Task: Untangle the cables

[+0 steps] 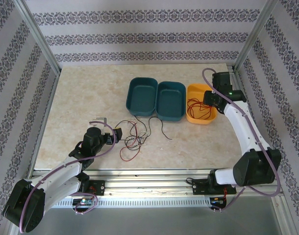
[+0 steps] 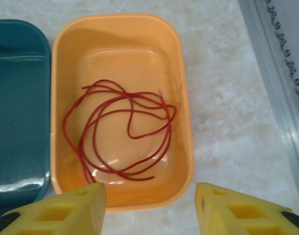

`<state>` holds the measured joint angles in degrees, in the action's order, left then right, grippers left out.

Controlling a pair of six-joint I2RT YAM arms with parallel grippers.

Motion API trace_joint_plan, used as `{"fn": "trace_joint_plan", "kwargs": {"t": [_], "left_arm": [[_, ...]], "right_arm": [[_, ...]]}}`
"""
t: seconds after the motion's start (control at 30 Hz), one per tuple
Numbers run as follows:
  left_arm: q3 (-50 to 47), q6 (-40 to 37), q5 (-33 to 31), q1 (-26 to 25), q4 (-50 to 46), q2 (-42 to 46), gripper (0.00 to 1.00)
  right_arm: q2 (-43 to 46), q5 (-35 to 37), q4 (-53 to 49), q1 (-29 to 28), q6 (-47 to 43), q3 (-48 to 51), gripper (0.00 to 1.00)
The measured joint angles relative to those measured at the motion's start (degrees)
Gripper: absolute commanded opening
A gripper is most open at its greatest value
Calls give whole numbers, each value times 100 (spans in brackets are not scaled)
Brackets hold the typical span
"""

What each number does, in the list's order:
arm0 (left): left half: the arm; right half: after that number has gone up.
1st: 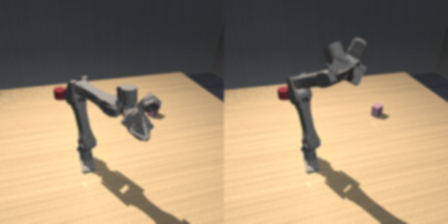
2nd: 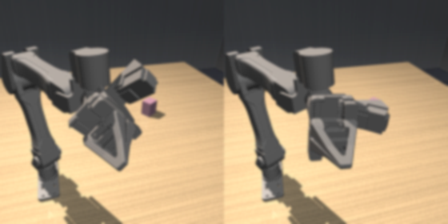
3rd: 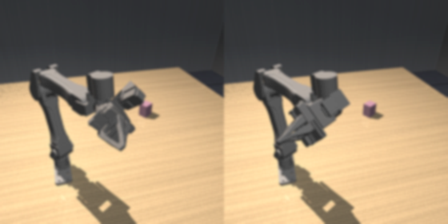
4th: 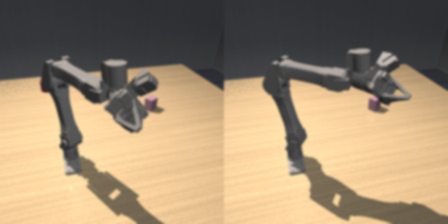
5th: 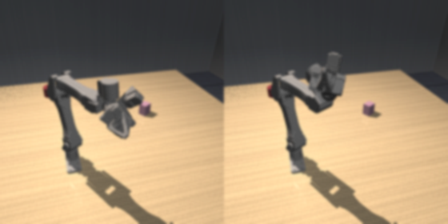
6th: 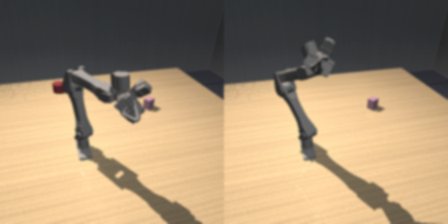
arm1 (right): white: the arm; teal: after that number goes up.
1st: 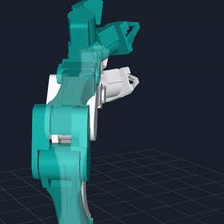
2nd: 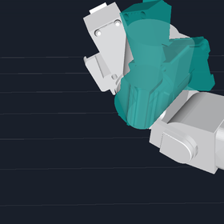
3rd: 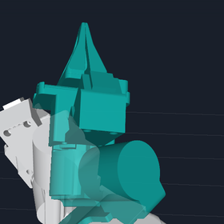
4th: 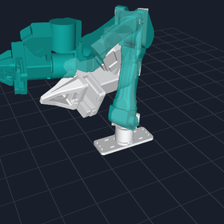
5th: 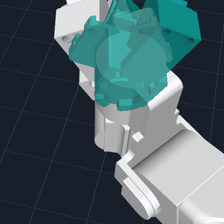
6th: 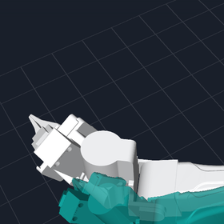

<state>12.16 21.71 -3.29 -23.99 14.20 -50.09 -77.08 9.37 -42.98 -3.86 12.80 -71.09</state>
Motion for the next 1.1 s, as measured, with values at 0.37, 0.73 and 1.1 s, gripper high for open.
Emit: {"fn": "trace_joint_plan", "kwargs": {"t": [0.37, 0.73, 1.1], "left_arm": [[339, 358, -125, 0, -603, -302, 99], [1099, 1134, -144, 7, -1108, -1526, 99], [1001, 1808, -260, 76, -1165, -1351, 100]], "right_arm": [[1445, -1182, 772, -1040, 581, 1405, 52], [481, -485, 1322, -3713, 1333, 1373, 44], [-1843, -579, 1462, -4509, 1541, -389, 37]]}}
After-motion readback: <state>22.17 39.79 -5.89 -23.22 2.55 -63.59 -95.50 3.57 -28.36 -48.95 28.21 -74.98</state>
